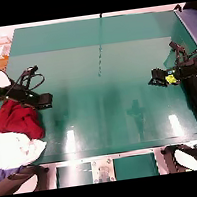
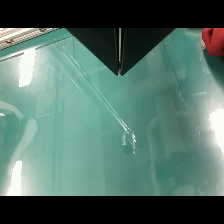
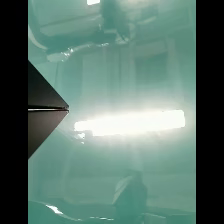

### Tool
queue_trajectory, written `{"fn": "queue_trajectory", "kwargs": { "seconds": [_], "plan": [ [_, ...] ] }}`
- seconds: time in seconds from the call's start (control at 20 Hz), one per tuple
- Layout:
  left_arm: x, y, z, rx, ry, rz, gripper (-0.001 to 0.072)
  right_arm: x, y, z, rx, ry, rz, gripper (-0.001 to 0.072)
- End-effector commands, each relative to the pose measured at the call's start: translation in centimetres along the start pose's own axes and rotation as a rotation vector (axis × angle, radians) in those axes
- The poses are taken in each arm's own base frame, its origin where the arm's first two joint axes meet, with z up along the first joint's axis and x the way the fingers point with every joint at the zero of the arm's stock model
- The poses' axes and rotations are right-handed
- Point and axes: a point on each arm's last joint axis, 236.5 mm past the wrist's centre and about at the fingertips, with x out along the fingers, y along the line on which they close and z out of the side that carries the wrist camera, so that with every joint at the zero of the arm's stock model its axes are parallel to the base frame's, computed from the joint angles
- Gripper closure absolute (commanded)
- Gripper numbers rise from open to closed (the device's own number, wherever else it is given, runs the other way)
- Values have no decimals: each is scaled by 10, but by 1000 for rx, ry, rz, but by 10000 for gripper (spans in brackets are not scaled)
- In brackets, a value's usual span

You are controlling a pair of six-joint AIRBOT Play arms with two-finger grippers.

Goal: Fold the shirts.

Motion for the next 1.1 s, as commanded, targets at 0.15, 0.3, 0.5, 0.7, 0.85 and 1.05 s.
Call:
{"fn": "queue_trajectory", "kwargs": {
  "seconds": [0.15,0.3,0.5,0.7,0.85,1.05],
  "plan": [
    [0,9,0,9,0,40,684,0,0,0,0,0,1,695],
    [-9,65,-7,-39,24,281,635,0,0,0,0,0,1,695],
    [-34,142,-10,-81,8,627,-13,0,0,0,0,0,1,695],
    [3,162,-21,-27,11,657,-13,0,0,0,0,0,1,695],
    [31,170,-30,7,-4,652,-13,0,0,0,0,0,1,695],
    [33,178,-33,35,6,680,550,0,0,0,0,0,1,695]
  ]
}}
